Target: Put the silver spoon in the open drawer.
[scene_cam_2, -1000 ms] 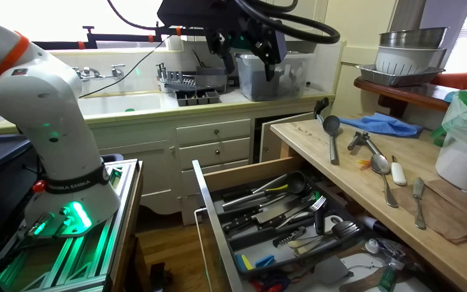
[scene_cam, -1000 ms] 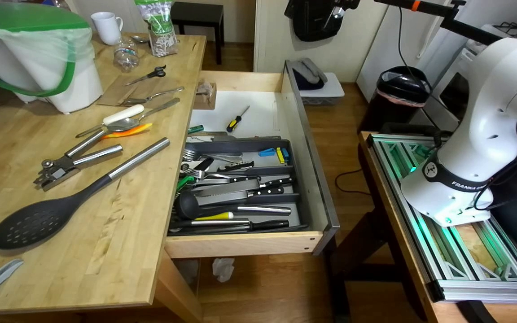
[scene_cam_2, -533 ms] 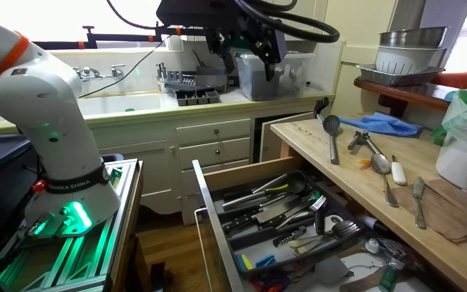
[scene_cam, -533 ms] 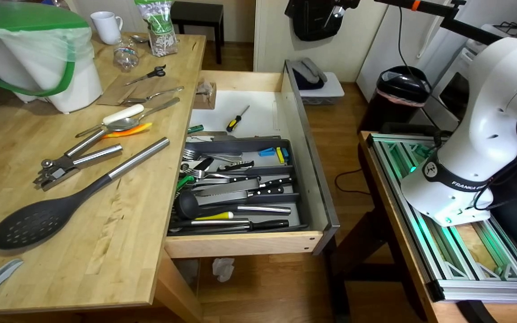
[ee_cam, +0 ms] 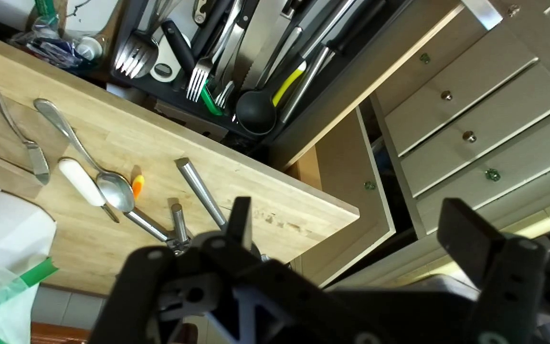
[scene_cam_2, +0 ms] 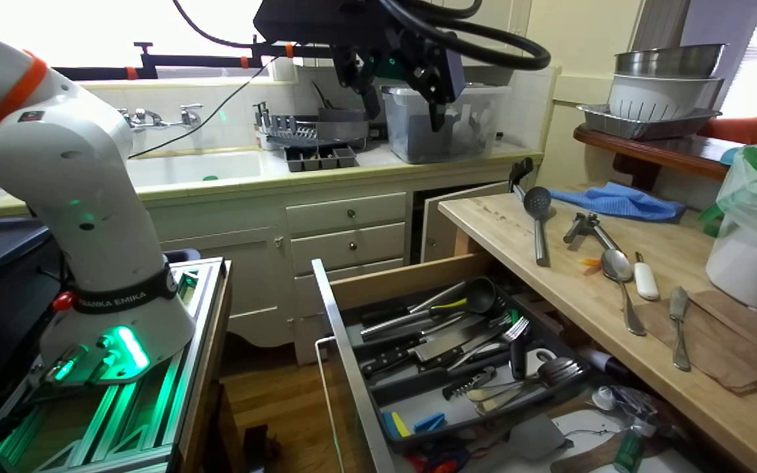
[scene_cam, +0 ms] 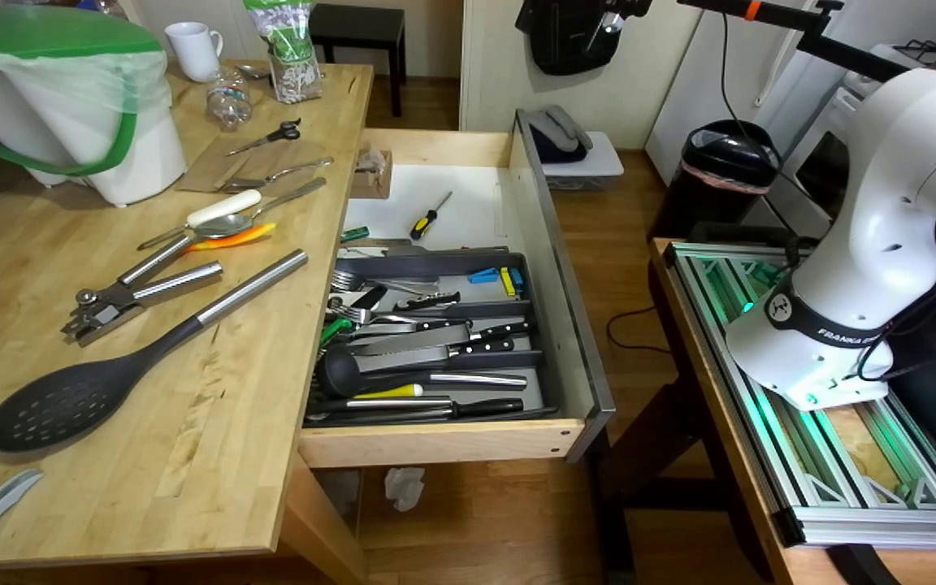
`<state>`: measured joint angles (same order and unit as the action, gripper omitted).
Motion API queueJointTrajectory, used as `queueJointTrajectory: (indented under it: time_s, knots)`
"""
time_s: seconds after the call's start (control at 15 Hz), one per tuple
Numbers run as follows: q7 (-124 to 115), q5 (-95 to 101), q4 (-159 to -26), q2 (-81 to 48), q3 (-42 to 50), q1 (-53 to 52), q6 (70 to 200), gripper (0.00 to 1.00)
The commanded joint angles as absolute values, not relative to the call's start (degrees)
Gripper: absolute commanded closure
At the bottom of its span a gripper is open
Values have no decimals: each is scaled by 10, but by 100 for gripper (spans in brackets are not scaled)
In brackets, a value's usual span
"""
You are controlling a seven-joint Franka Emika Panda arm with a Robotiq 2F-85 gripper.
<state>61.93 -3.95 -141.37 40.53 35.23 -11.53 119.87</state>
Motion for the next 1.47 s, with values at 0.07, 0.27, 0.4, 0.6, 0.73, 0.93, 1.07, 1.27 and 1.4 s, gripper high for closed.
queueJointTrajectory:
  time_s: [0.07,0.27,0.4,0.6,0.73,0.93,1.07,1.27,1.4]
  knots:
    - [642,-68,-1412,390,327,-83,1196,0]
    - [642,-68,-1412,390,327,-83,1196,0]
    - [642,-68,-1412,390,327,-83,1196,0]
    - [647,-72,-1406,376,332,-84,1196,0]
    - [668,-96,-1384,339,347,-89,1208,0]
    - [728,-134,-1340,271,370,-105,1213,0]
    - [776,-170,-1305,218,379,-112,1210,0]
    - [840,-235,-1256,134,366,-108,1212,0]
    - [864,-282,-1222,78,341,-92,1212,0]
